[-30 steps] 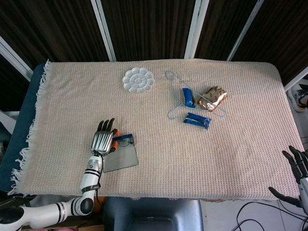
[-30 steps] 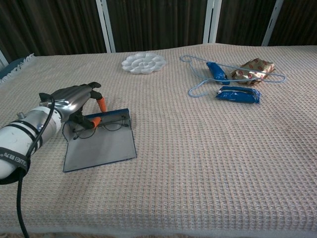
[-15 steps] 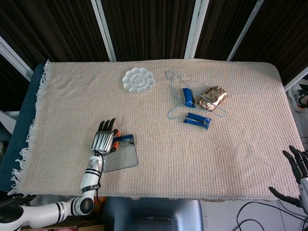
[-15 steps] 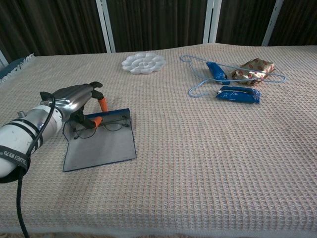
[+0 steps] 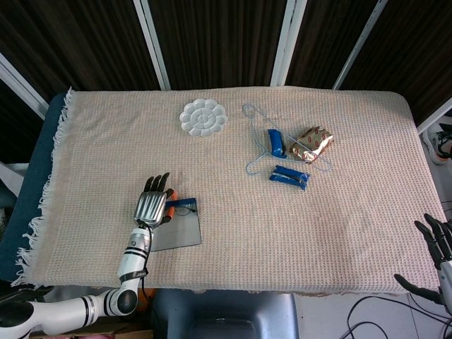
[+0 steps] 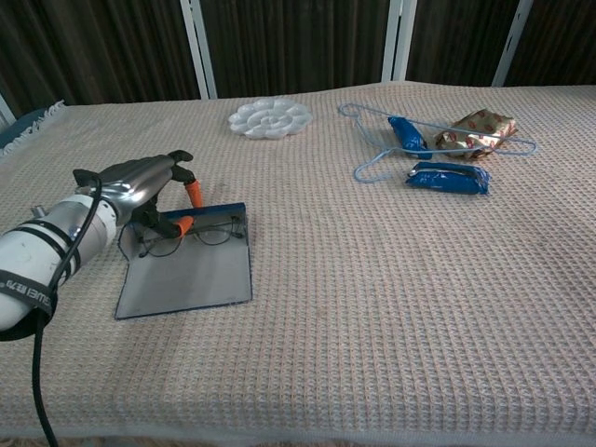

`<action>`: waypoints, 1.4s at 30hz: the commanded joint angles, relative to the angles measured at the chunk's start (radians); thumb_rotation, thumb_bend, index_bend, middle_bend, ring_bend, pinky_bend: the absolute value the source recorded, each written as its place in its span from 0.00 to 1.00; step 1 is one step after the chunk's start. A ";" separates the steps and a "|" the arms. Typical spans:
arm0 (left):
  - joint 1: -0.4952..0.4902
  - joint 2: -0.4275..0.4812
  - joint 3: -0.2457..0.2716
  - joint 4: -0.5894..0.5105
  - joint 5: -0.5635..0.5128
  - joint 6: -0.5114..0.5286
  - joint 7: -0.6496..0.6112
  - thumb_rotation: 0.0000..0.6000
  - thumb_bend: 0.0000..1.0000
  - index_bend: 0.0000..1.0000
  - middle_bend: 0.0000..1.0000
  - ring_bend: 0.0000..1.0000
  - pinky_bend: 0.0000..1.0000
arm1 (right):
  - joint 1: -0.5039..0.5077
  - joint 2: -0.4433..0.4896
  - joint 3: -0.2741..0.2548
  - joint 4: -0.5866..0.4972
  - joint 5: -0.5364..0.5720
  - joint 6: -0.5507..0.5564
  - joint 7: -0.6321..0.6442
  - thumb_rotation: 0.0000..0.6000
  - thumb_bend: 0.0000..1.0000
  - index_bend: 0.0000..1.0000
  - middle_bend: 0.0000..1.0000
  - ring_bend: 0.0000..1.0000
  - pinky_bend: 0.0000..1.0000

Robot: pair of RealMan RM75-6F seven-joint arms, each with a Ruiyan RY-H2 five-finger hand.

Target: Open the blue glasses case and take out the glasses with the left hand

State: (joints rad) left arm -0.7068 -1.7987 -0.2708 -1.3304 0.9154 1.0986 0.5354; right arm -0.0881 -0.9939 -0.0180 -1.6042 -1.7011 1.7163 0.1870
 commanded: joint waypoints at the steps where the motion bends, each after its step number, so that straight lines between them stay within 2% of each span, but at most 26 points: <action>1: 0.003 0.003 -0.007 -0.008 -0.006 -0.005 -0.020 1.00 0.43 0.48 0.00 0.00 0.00 | 0.000 0.000 -0.001 0.000 -0.001 0.000 0.000 1.00 0.13 0.00 0.00 0.00 0.00; 8: 0.010 -0.010 -0.046 -0.003 -0.004 0.002 -0.121 1.00 0.44 0.48 0.00 0.00 0.00 | -0.001 -0.001 -0.001 0.001 -0.002 0.002 0.001 1.00 0.13 0.00 0.00 0.00 0.00; 14: 0.005 -0.063 -0.047 0.111 0.077 0.080 -0.167 1.00 0.44 0.47 0.00 0.00 0.00 | 0.000 -0.001 0.000 0.001 -0.001 0.001 0.000 1.00 0.13 0.00 0.00 0.00 0.00; 24: 0.001 -0.096 -0.067 0.200 0.108 0.098 -0.230 1.00 0.44 0.46 0.00 0.00 0.00 | 0.000 -0.003 0.000 -0.001 -0.001 0.000 -0.006 1.00 0.13 0.00 0.00 0.00 0.00; 35: -0.010 -0.166 -0.074 0.382 0.173 0.131 -0.320 1.00 0.43 0.44 0.00 0.00 0.00 | -0.001 -0.002 0.001 0.000 0.000 0.002 -0.003 1.00 0.13 0.00 0.00 0.00 0.00; 42: -0.015 -0.178 -0.088 0.421 0.177 0.118 -0.334 1.00 0.43 0.44 0.00 0.00 0.00 | -0.002 -0.001 0.001 0.001 0.000 0.005 0.003 1.00 0.13 0.00 0.00 0.00 0.00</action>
State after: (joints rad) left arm -0.7212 -1.9757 -0.3569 -0.9108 1.0928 1.2179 0.2026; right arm -0.0903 -0.9945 -0.0169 -1.6036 -1.7011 1.7216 0.1895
